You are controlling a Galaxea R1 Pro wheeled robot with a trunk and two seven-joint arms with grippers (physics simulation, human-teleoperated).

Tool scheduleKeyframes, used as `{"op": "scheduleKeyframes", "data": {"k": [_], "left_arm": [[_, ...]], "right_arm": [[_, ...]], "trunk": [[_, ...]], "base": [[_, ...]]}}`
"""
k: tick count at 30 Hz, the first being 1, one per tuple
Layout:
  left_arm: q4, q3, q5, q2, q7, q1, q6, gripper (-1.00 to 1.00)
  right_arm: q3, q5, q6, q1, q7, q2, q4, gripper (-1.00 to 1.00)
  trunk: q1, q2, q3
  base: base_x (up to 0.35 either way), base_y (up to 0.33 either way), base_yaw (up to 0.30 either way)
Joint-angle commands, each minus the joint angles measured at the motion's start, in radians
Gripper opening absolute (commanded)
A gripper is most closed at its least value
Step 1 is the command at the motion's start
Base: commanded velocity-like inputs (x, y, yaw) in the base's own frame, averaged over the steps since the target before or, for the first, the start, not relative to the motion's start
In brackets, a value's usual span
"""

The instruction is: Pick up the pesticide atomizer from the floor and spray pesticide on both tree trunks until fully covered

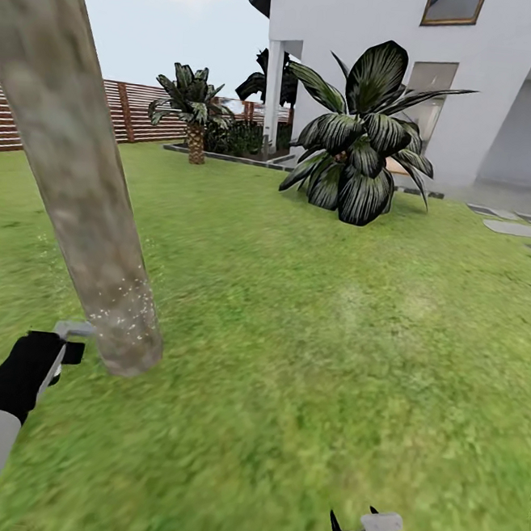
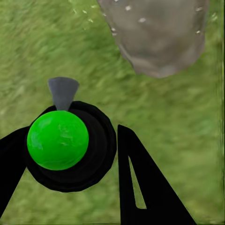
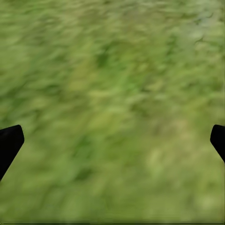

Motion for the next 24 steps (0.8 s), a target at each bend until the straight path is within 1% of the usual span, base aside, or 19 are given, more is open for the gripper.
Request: {"op": "scheduleKeyframes", "data": {"k": [1, 3, 4, 5, 6, 7, 8, 9, 12, 13, 14, 17, 19, 21, 24], "left_arm": [[-0.025, -0.024, -0.008, 0.000, -0.028, -0.001, 0.022, -1.00], [-0.059, -0.039, -0.010, 0.005, -0.070, -0.005, 0.052, -1.00], [-0.077, -0.043, -0.013, 0.011, -0.101, -0.026, 0.103, -1.00], [-0.083, -0.044, -0.016, 0.017, -0.114, -0.045, 0.129, -1.00], [-0.085, -0.045, -0.016, 0.025, -0.119, -0.055, 0.139, -1.00], [-0.087, -0.045, -0.014, 0.044, -0.124, -0.064, 0.151, -1.00], [-0.091, -0.046, -0.012, 0.057, -0.129, -0.069, 0.159, -1.00], [-0.099, -0.054, -0.012, 0.057, -0.132, -0.072, 0.163, -1.00], [-0.130, -0.132, -0.009, 0.045, -0.136, -0.073, 0.183, -1.00], [-0.142, -0.145, -0.008, 0.043, -0.137, -0.073, 0.207, -1.00], [-0.155, -0.151, -0.007, 0.048, -0.138, -0.075, 0.235, -1.00], [-0.159, -0.151, -0.009, 0.056, -0.143, -0.084, 0.244, -1.00], [-0.160, -0.152, -0.009, 0.072, -0.150, -0.085, 0.245, -1.00], [-0.161, -0.153, -0.007, 0.074, -0.152, -0.080, 0.244, -1.00], [-0.161, -0.157, -0.006, 0.071, -0.152, -0.074, 0.244, -1.00]], "right_arm": [[-0.008, 0.002, -0.003, 0.000, 0.009, 0.000, 0.000, 1.00], [-0.009, 0.002, -0.003, 0.000, 0.008, 0.000, 0.000, 1.00], [-0.008, 0.002, -0.003, 0.000, 0.009, 0.000, 0.000, 1.00], [-0.008, 0.002, -0.003, 0.000, 0.009, 0.000, 0.000, 1.00], [-0.009, 0.002, -0.003, 0.000, 0.009, 0.000, 0.000, 1.00], [-0.009, 0.002, -0.003, 0.000, 0.009, 0.000, 0.001, 1.00], [-0.009, 0.002, -0.003, -0.001, 0.009, 0.000, 0.001, 1.00], [-0.009, 0.002, -0.003, 0.000, 0.009, 0.000, 0.001, 1.00], [-0.009, 0.002, -0.003, 0.000, 0.009, 0.000, 0.001, 1.00], [-0.008, 0.002, -0.003, 0.000, 0.009, 0.000, 0.001, 1.00], [-0.008, 0.002, -0.003, -0.001, 0.009, 0.000, 0.002, 1.00], [-0.009, 0.002, -0.003, 0.000, 0.008, -0.001, 0.001, 1.00], [-0.009, 0.002, -0.003, 0.000, 0.008, -0.001, 0.000, 1.00], [-0.009, 0.002, -0.003, 0.000, 0.008, -0.001, 0.000, 1.00], [-0.009, 0.002, -0.003, 0.000, 0.008, -0.001, 0.000, 1.00]], "trunk": [[0.000, 0.000, -0.001], [0.000, 0.000, -0.001], [0.000, 0.000, -0.001], [0.000, 0.000, -0.001], [0.000, 0.000, -0.001], [0.000, 0.000, -0.001], [0.000, 0.000, -0.001], [0.000, 0.000, -0.001], [0.000, 0.000, -0.001], [0.000, 0.000, -0.001], [0.000, 0.000, -0.001], [0.000, 0.000, -0.001], [0.000, 0.000, -0.001], [0.000, 0.000, -0.001], [0.000, 0.000, -0.001]], "base": [[-0.039, 0.008, 0.000], [-0.016, 0.003, 0.000], [-0.005, 0.001, 0.000], [-0.003, 0.001, 0.000], [-0.002, 0.000, 0.000], [0.000, 0.000, 0.000], [0.000, 0.000, 0.000], [0.000, 0.000, 0.000], [0.000, 0.000, 0.000], [0.000, 0.000, 0.000], [0.000, 0.000, 0.000], [0.000, 0.000, 0.000], [0.000, 0.000, 0.000], [-0.022, 0.000, 0.000], [-0.245, 0.000, 0.000]]}}
